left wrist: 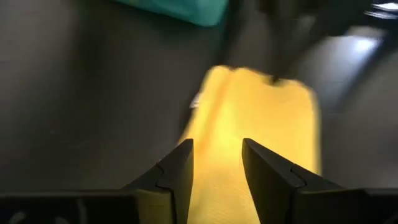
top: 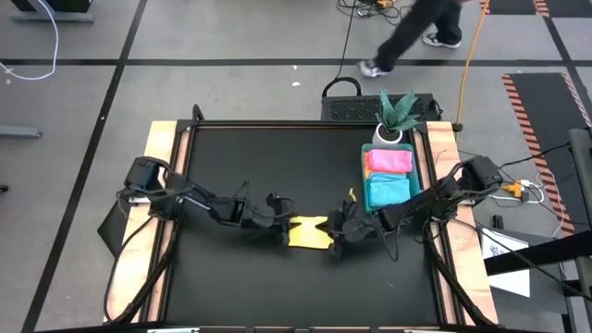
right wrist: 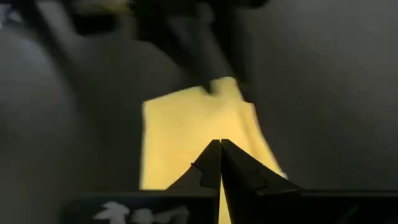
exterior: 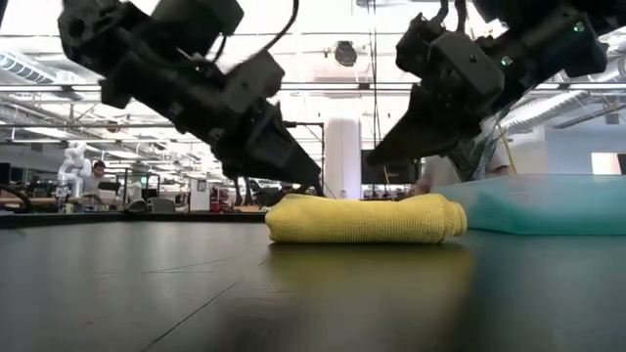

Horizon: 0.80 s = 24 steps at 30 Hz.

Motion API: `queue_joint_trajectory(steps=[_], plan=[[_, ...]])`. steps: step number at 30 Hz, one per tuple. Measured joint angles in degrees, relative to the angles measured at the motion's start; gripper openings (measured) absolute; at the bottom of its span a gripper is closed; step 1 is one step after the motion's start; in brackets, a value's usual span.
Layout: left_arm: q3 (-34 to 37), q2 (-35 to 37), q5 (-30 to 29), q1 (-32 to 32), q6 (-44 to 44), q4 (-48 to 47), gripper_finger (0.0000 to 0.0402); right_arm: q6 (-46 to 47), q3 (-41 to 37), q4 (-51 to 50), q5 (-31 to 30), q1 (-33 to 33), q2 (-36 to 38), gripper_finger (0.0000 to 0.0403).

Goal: Fold microfiber towels
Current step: Put the yellow microfiber cloth into the green bin

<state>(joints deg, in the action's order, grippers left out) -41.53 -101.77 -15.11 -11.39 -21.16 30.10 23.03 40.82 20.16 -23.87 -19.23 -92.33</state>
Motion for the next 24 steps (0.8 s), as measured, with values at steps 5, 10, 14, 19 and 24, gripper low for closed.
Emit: queue_joint_trajectory(steps=[5,10,14,19,24], plan=[[0.0,-3.1,0.0,3.6,0.0,-0.2,0.014,-0.2,0.0,0.1,3.4,1.6,-2.2,0.0001],[0.1,-6.3,0.0,5.3,-1.3,-1.9,0.014,0.9,0.0,-3.6,2.7,2.8,-4.7,0.0],[0.0,-6.4,0.1,5.2,-1.8,-2.6,0.014,3.1,0.0,-7.2,-0.6,3.1,-5.1,0.0],[0.1,-3.4,0.1,3.8,-1.6,-3.9,0.014,3.4,0.0,-10.2,-6.2,2.1,-3.7,0.0],[0.0,-1.7,0.3,3.7,0.7,-1.5,0.014,1.2,0.0,-7.9,-6.2,0.1,-0.4,0.0]])
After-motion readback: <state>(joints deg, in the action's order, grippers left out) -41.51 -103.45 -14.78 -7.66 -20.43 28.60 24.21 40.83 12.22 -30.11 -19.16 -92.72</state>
